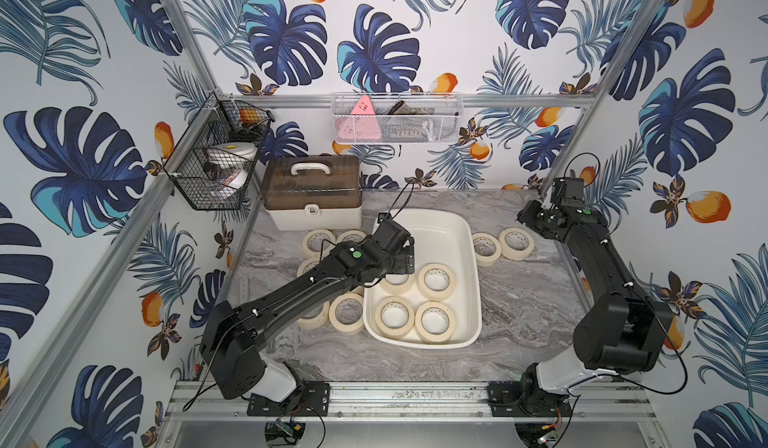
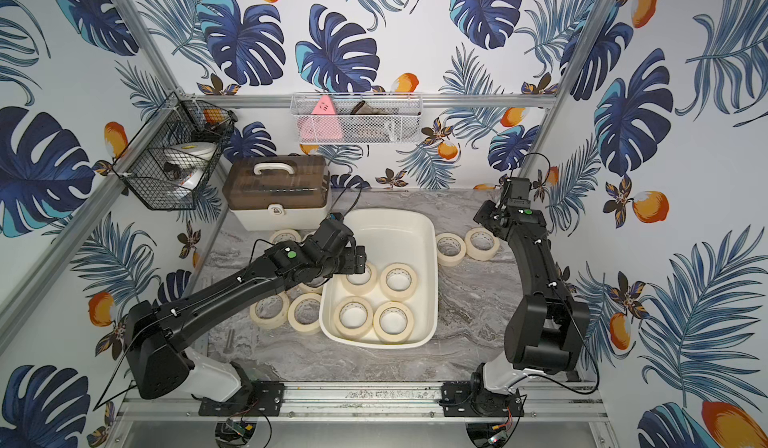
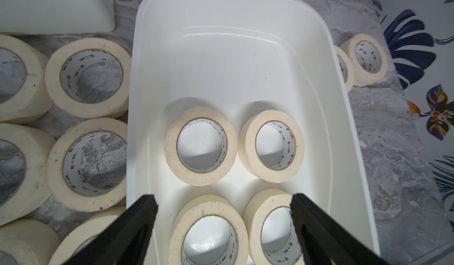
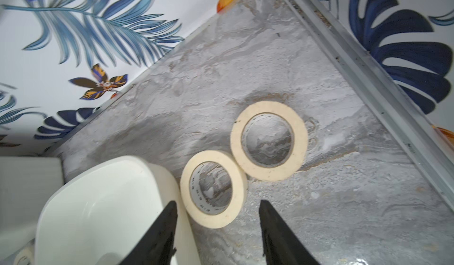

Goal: Take out the art tape in the storage box
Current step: Place the art tape at the center of the board, then pick up the art tape from the storage box.

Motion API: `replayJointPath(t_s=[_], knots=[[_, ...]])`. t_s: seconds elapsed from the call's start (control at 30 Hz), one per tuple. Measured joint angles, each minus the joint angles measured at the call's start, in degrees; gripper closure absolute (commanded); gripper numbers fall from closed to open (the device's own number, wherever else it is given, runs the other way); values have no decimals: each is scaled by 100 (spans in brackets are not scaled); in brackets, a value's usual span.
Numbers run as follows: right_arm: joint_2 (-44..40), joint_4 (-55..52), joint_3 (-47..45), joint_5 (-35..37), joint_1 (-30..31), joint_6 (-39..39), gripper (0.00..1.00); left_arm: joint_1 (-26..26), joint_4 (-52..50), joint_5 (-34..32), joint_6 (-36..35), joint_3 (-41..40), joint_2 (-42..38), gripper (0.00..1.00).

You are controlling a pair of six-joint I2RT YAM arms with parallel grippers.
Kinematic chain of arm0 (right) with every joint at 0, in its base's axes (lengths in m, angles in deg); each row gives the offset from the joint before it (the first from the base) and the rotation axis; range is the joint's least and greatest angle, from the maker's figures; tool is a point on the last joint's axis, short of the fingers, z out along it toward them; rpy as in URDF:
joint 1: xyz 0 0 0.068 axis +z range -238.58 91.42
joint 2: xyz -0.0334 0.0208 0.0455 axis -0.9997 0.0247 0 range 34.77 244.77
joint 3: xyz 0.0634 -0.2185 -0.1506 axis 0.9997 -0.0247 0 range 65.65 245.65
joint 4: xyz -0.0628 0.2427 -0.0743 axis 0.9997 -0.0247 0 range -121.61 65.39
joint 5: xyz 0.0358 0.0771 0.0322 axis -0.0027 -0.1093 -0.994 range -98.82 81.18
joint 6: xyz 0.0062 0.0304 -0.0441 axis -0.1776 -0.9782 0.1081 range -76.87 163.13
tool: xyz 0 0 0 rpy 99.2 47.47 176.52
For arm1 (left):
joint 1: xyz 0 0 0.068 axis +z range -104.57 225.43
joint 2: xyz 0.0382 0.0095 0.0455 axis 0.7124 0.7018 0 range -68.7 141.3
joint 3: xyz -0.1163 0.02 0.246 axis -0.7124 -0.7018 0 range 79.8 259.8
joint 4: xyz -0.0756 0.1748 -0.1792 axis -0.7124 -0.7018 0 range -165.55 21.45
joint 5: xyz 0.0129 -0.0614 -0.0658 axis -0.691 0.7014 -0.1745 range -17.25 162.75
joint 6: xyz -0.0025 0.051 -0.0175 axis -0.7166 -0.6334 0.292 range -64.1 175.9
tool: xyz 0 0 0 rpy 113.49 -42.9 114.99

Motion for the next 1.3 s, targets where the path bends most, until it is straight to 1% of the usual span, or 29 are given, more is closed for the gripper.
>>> replayJointPath(t_s=[0.13, 0.27, 0.47, 0.73, 1.07, 1.17, 1.3], knots=[[-254, -197, -35, -98, 479, 0, 44, 0, 33, -7, 282, -275, 173, 18], [-428, -289, -114, -125, 946, -22, 44, 0, 146, -81, 560, -468, 376, 25], [-538, -402, -208, -120, 1425, -109, 45, 0, 339, -286, 1019, -632, 697, 35], [-588, -411, -258, -76, 1569, -153, 44, 13, 531, -564, 1469, -704, 1049, 38], [-645, -415, -332, -37, 1572, -151, 43, 153, 638, -592, 1766, -688, 1565, 44], [-634, -417, -348, -37, 1572, -151, 43, 177, 774, -568, 1775, -693, 1707, 50], [-610, -417, -345, -37, 1574, -149, 42, 254, 1003, -527, 1773, -702, 1917, 54]])
